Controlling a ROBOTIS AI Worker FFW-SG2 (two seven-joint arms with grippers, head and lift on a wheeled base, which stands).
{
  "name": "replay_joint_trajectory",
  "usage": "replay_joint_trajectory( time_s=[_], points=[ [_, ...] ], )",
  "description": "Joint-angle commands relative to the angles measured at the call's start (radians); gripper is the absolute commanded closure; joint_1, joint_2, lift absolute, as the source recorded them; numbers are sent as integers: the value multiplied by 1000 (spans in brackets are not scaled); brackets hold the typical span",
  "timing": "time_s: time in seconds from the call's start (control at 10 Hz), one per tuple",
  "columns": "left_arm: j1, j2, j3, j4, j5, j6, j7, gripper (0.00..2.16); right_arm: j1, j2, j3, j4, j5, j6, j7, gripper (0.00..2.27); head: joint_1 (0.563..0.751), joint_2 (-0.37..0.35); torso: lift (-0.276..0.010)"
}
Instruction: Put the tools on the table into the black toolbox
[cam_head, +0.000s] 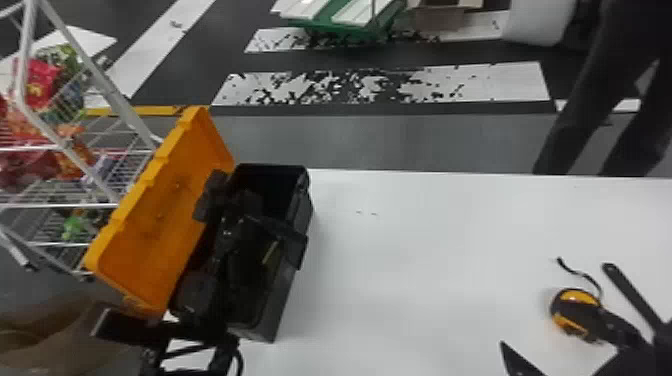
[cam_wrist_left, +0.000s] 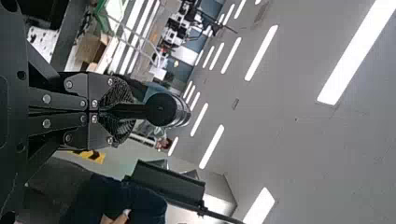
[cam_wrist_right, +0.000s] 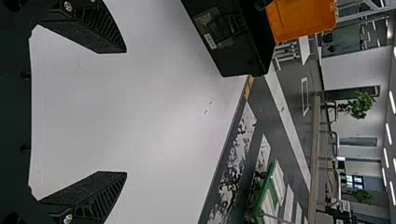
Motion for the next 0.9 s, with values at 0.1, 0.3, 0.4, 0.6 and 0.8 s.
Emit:
replay_joint_trajectory(
  time_s=[0.1,0.3,0.4,0.6,0.8],
  points=[
    [-44,-14,3,95,-142,-112,56,2054,6,4,-6,6,-15,-29,0,80,695,263,-39],
    [-81,-23,-5,170,-255,-232,125,1970,10,15,-26,19,-44,-100,6,80,695,274,-39],
    [-103,-25,-6,210,-300,-275,165,1885,13,16,-42,36,-78,-146,12,83,695,281,-39],
    [-143,-25,-6,282,-304,-290,191,1568,16,21,-55,52,-89,-167,18,83,695,282,-39],
    [-199,-25,-6,374,-306,-293,216,1386,19,22,-55,52,-89,-170,23,83,695,288,-39]
  ],
)
